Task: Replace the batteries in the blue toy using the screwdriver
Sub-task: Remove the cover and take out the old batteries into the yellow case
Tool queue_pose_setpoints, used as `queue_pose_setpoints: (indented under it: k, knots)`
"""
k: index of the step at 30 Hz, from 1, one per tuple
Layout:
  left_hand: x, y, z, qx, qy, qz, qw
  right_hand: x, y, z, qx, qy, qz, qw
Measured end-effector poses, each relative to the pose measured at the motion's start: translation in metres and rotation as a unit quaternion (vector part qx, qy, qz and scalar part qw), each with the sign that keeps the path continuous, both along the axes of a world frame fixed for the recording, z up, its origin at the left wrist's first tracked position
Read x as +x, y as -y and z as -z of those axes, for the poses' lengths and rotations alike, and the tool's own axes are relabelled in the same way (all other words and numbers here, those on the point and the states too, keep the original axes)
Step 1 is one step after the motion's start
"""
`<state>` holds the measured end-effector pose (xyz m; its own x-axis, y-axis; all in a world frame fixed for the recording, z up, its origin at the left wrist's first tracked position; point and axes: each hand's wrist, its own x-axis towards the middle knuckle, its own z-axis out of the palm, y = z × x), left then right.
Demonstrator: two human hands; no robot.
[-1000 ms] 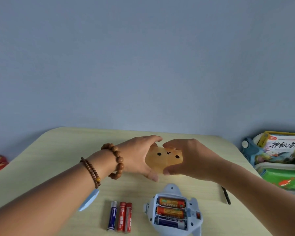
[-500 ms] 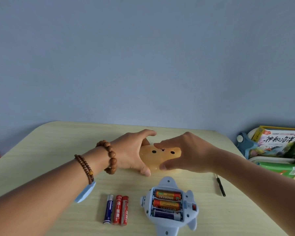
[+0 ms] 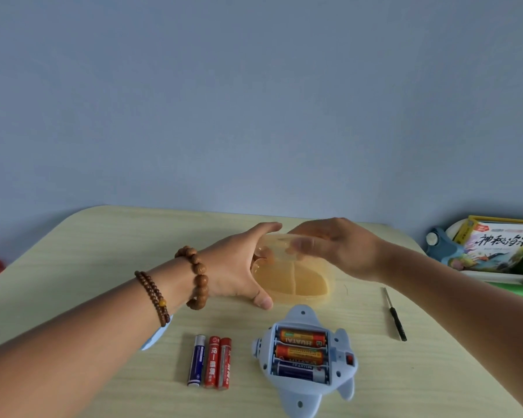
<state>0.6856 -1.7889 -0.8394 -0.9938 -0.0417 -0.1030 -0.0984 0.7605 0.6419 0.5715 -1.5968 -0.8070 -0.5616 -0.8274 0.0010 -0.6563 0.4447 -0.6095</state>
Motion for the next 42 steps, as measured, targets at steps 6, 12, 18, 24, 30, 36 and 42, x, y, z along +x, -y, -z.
queue_pose_setpoints:
  k: [6,12,18,24,30,36,42]
  knots:
    - [0.000,0.002,0.003,0.008,-0.046,-0.016,0.999,-0.008,0.007,0.013,-0.093,0.024,0.092,0.991]
    - [0.008,0.000,0.012,-0.007,-0.100,-0.030,0.994,-0.023,0.021,0.021,-0.078,0.025,0.183,0.980]
    - [0.017,0.002,0.012,-0.044,-0.128,0.009,0.991,-0.029,0.029,0.032,-0.049,-0.002,0.216,0.975]
    - [0.020,0.000,0.012,-0.093,-0.163,0.015,0.982,-0.031,0.029,0.036,-0.051,-0.006,0.214,0.976]
    - [0.020,0.000,0.010,-0.073,-0.141,0.014,0.987,-0.028,0.033,0.044,-0.045,-0.007,0.231,0.972]
    - [0.022,0.001,0.009,-0.067,-0.138,0.012,0.988,-0.023,0.029,0.024,-0.022,-0.070,0.196,0.978]
    - [0.027,0.000,0.007,-0.067,-0.141,0.022,0.987,0.056,-0.039,-0.028,-0.123,-0.091,0.068,0.986]
